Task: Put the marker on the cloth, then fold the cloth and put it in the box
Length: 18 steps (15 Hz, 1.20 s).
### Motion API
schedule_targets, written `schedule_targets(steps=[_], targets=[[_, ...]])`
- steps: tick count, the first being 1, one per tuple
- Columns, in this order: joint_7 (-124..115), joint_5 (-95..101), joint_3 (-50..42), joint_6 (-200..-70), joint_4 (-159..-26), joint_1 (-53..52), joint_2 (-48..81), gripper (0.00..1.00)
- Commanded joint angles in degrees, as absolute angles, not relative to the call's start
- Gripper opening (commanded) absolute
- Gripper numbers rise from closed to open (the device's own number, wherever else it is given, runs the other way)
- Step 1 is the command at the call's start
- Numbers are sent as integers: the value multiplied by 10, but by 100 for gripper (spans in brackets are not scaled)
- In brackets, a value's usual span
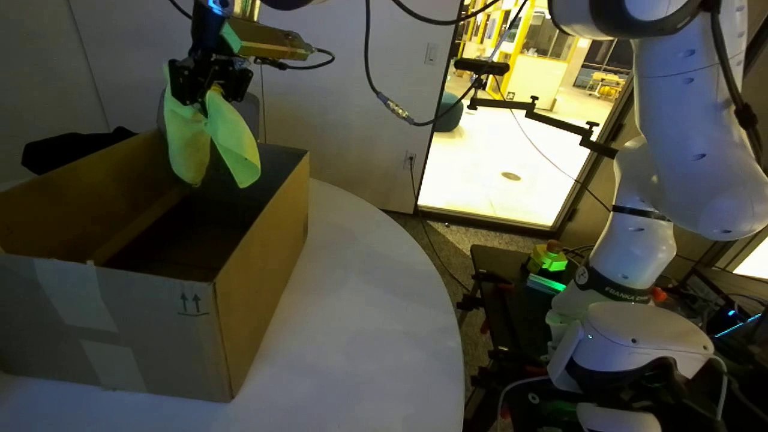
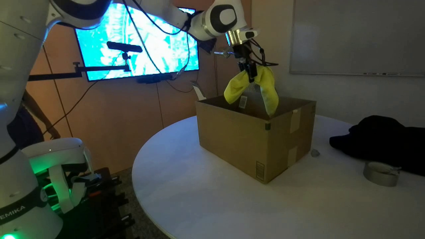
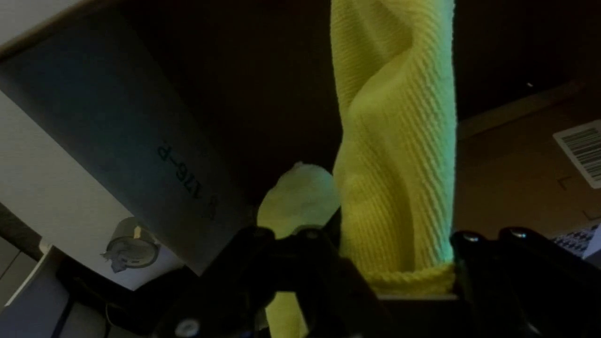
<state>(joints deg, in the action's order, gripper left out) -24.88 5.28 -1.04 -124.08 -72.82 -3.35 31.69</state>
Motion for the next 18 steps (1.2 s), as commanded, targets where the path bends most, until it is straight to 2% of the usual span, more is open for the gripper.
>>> schedule_targets(steps=[1,5,8,13,18], targets=[[-180,28,-7,-1161,-618,-27,379,47],[-121,23,-6,-1091,-583,-22,398,79],[-100,26,-8,-1067,-585,-23,389,99],[-52,9,12,-997,-670,-14,302,100],[-18,-31,22,-934,-833,-5,184,100]])
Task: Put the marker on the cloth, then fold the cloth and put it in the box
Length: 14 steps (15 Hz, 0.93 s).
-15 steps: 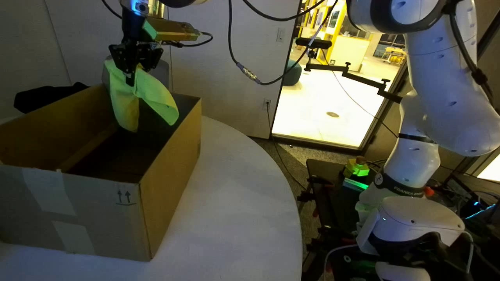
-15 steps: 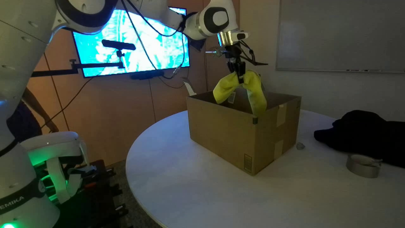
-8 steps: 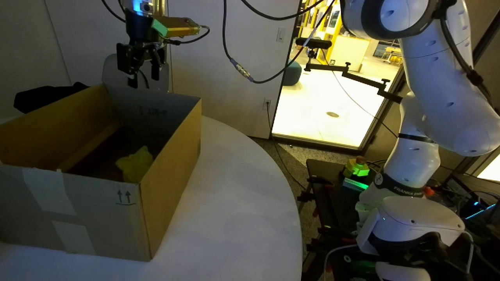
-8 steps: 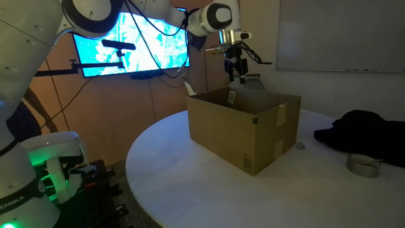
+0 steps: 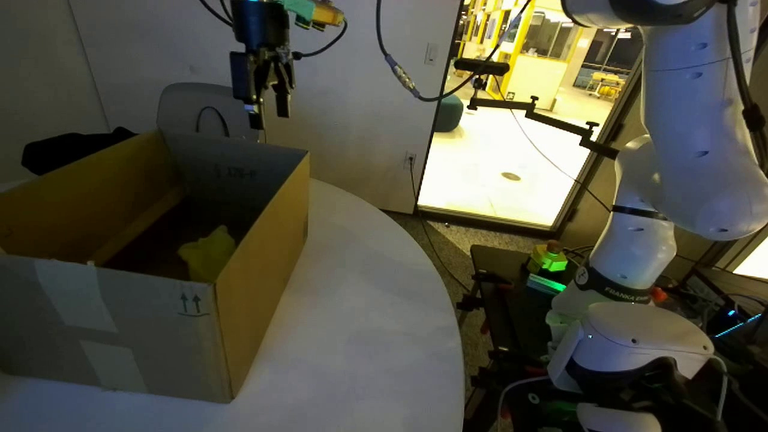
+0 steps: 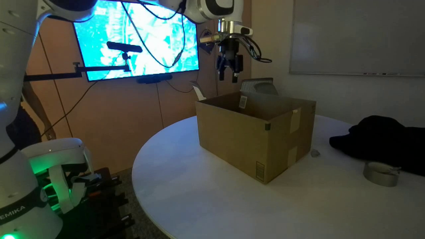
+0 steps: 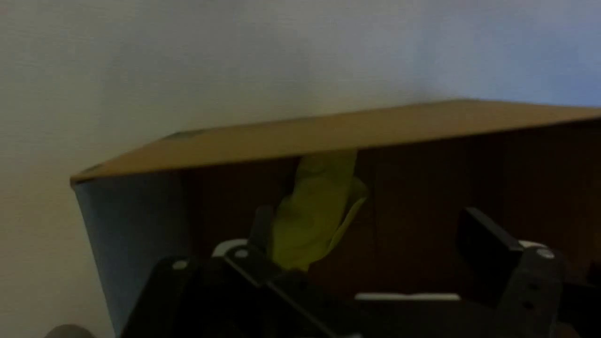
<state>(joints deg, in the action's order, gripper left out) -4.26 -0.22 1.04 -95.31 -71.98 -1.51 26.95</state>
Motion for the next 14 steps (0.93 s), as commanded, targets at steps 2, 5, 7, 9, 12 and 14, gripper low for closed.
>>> schedule_targets(steps=[2,5,7,9,12,14], targets=[[-24,-47,19,-913,-890,-9,146,100],[-34,-75,20,-903,-982,-12,91,100],[-26,-100,20,-912,-1046,-11,56,100],[-21,-111,20,-926,-1110,-14,24,100],[-7,-104,17,-978,-1209,-14,-20,100],[-10,-83,18,-1050,-1277,-16,-44,100]])
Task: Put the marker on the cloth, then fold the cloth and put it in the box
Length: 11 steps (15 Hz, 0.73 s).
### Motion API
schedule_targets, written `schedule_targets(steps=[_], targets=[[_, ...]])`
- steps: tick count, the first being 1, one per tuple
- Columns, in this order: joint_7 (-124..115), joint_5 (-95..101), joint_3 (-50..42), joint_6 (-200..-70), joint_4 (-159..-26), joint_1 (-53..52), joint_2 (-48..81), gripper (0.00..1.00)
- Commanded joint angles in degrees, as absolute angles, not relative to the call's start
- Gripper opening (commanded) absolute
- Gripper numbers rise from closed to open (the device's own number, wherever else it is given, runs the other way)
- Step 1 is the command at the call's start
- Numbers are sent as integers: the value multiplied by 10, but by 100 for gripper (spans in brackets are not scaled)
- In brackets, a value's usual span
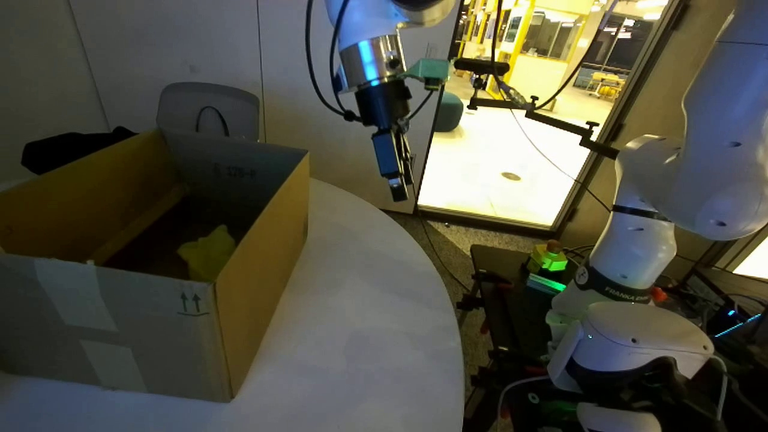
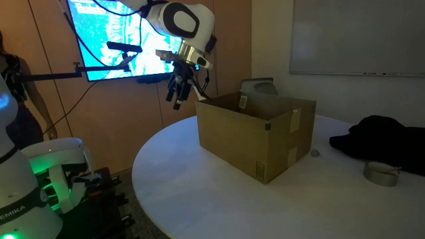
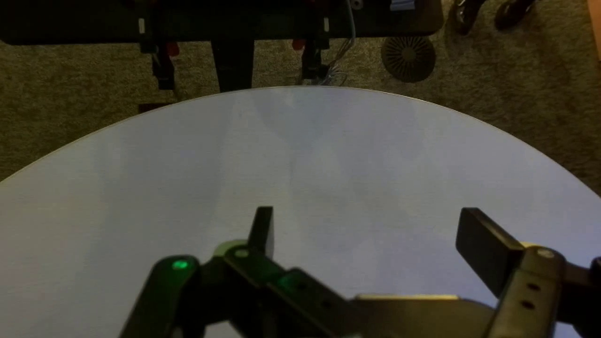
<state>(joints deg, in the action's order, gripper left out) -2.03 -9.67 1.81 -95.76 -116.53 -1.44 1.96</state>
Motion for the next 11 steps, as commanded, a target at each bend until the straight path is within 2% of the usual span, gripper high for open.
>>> schedule_targets(steps=[1,4,8,9,11], targets=[[-9,-70,19,-1089,-1313,-17,-55,100],[-8,-21,24,-1213,-1413,-19,-85,100],[-13,52,26,-1339,-1465,-16,-77,100],[-13,28,23,-1293,-1437,-16,-57,100],[-13,41,23,-1323,-1452,-16,-57,100]])
